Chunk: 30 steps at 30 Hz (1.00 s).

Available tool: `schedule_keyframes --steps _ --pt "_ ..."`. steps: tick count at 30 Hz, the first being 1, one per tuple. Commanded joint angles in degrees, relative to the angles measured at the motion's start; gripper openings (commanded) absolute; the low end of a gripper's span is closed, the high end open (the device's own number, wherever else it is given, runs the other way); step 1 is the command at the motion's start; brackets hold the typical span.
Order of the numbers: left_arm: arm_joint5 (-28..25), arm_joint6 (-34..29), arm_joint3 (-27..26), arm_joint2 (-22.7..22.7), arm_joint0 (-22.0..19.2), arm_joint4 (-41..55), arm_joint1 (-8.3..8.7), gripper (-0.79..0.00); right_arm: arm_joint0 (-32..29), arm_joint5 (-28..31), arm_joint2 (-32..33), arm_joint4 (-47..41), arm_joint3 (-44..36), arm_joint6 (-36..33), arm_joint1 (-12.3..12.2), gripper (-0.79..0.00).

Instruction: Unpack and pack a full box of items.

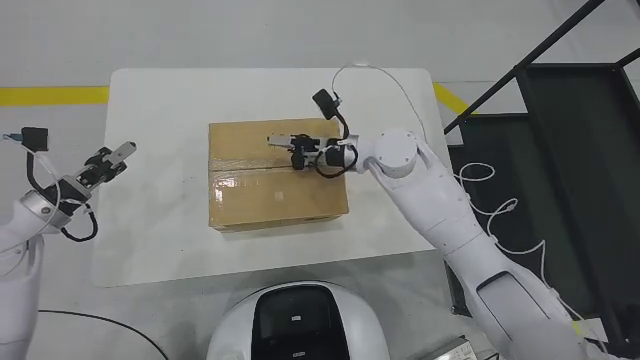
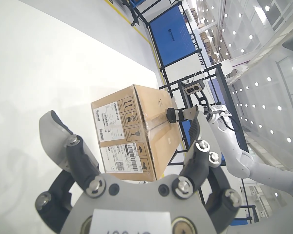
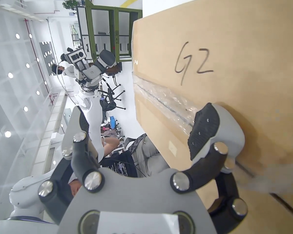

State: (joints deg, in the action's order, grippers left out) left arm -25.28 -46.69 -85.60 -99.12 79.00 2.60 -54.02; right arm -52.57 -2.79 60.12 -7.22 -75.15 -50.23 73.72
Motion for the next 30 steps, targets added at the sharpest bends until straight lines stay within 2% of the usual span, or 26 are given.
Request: schedule_keyframes --steps 1,10,20,24,30 --pt "-0.07 -0.04 0.17 0.18 -0.19 -0.03 0.04 0.000 -1.89 0.04 2.47 -0.03 -1.25 0.04 -0.68 0.000" --pt "-0.33 0.00 0.16 0.60 -0.54 -0.39 0.22 0.000 -10.36 0.10 12.22 0.36 -7.39 0.73 -3.32 0.000" --pt "-0.49 -0.02 2.50 2.07 -1.34 0.80 0.23 0.000 -16.35 0.07 18.12 1.10 -12.85 0.42 -5.02 0.000" --pt "-0.81 0.73 3.98 1.65 -1.35 2.49 0.25 0.000 -14.95 2.64 16.23 -2.11 -15.62 -1.35 -4.75 0.000" --pt "-0.80 2.48 4.94 -0.16 -0.34 4.44 0.37 0.000 -5.48 4.19 6.14 -5.46 -9.88 -3.32 -2.79 0.000"
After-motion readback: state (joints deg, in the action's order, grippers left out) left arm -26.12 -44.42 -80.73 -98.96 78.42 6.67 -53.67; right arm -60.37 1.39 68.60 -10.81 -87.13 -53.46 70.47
